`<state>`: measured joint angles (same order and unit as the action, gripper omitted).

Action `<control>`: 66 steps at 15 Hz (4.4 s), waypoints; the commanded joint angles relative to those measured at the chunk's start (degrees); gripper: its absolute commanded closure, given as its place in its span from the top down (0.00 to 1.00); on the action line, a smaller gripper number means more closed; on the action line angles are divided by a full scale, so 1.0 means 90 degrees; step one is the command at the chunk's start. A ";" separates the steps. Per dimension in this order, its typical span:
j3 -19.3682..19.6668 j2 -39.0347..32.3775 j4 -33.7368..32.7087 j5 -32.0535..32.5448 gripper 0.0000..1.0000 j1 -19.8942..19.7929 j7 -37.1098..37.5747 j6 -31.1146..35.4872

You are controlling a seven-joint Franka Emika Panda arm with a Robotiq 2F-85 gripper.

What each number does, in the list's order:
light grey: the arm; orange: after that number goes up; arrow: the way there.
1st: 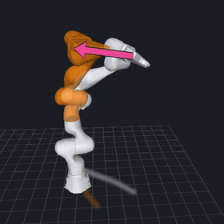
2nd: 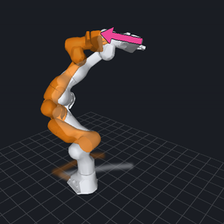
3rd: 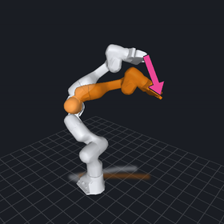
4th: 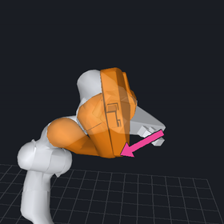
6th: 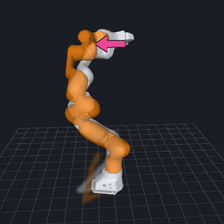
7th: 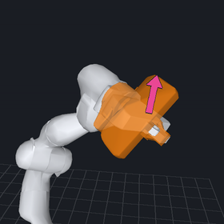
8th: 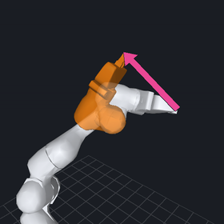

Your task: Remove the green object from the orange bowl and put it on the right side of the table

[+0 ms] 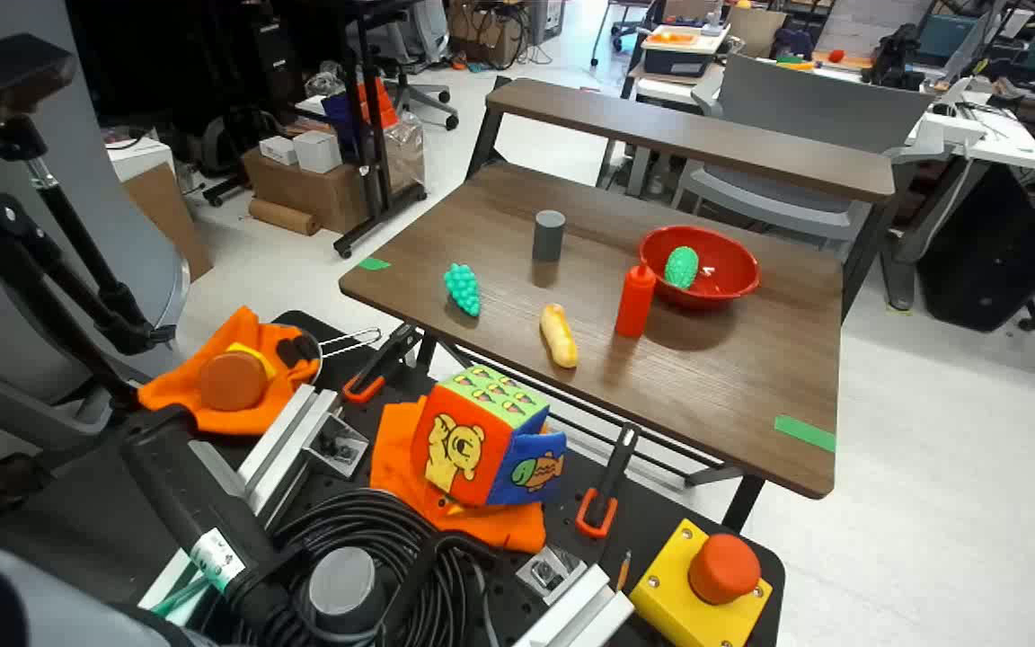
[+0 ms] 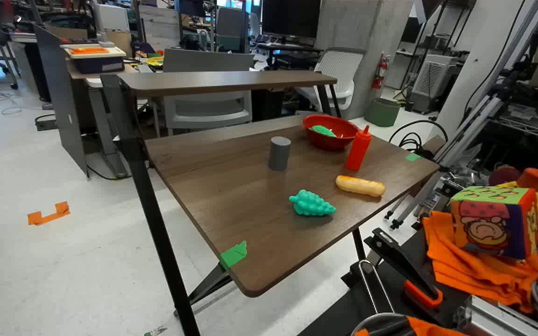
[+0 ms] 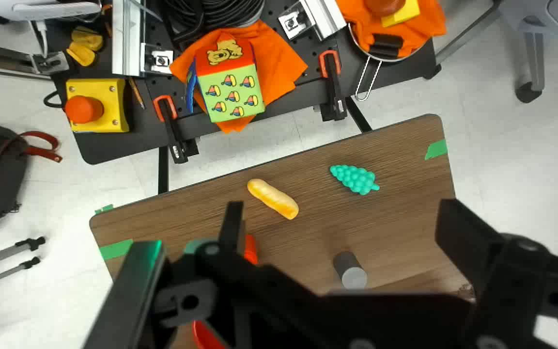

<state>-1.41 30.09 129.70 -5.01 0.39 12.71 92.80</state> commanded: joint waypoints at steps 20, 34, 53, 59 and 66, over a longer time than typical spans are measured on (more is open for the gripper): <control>0.0005 -0.1325 0.0253 0.0738 1.00 -0.0150 -0.0388 0.2250; 0.0401 -0.4915 -0.1517 0.1550 1.00 -0.0195 -0.0456 0.4363; 0.0445 -0.9004 -0.5792 0.0921 1.00 -0.0573 -0.1453 0.2826; 0.0321 -0.9577 -0.6509 0.0831 1.00 -0.0630 -0.1874 0.2139; 0.0317 -1.0026 -0.7091 0.0766 0.74 -0.0590 -0.1826 0.1636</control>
<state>2.11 -57.36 70.67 2.95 -4.39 -2.77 111.13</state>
